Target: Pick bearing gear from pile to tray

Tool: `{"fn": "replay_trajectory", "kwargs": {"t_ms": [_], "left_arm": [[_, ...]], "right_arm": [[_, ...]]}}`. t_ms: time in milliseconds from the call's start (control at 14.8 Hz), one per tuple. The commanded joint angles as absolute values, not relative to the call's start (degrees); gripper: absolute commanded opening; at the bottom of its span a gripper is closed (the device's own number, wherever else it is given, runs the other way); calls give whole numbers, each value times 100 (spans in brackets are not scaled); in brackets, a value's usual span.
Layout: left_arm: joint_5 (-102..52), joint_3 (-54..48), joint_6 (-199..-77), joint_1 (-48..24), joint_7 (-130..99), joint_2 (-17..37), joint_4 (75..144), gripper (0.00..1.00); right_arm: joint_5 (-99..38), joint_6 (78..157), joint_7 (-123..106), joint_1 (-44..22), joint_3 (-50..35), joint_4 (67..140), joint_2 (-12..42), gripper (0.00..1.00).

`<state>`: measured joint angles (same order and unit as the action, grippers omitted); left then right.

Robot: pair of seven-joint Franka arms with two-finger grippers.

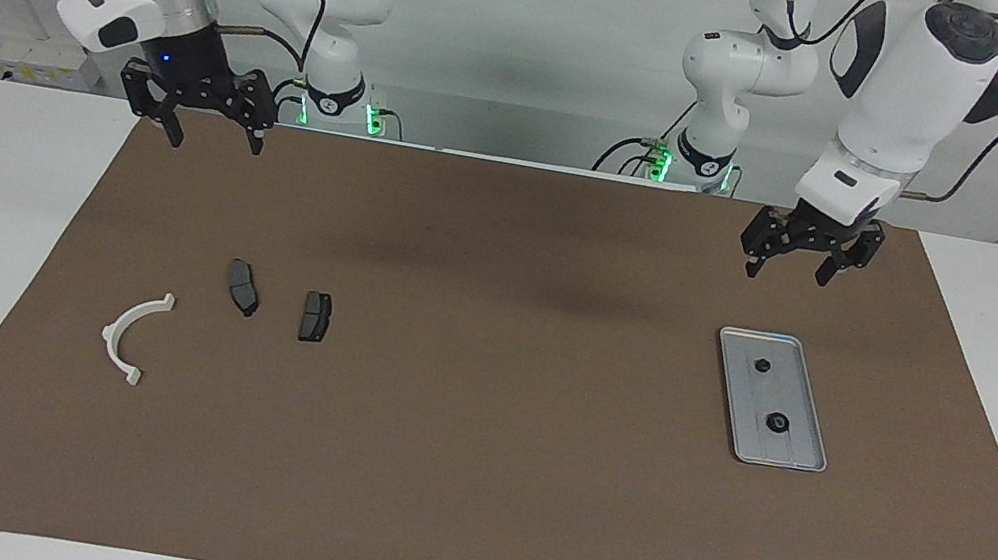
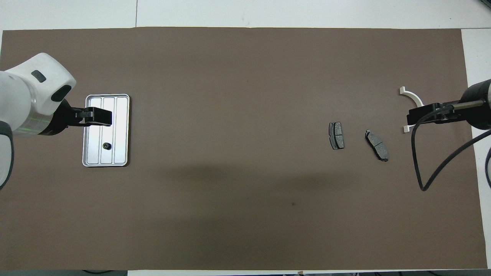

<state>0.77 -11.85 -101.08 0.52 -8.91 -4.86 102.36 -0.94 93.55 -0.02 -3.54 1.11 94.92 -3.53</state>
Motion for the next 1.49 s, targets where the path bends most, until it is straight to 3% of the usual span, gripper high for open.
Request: {"fn": "replay_trajectory", "kwargs": {"t_ms": [0, 270, 878, 1419], "left_arm": [[44, -1125, -9775, 35, -782, -799, 10467, 100], [44, -1064, -9589, 114, -502, -1063, 10459, 100], [18, -1037, -9607, 447, -353, -1090, 10380, 100], [26, -1037, -9554, 633, -255, -669, 9792, 100]], "right_arm": [[-18, 9360, 62, -316, 70, 9580, -466, 100], [-18, 9360, 62, -316, 62, 9580, -466, 100], [-18, 9378, 62, -334, 62, 9580, -466, 100], [-26, 9387, 62, -308, 62, 9580, -457, 100]]}}
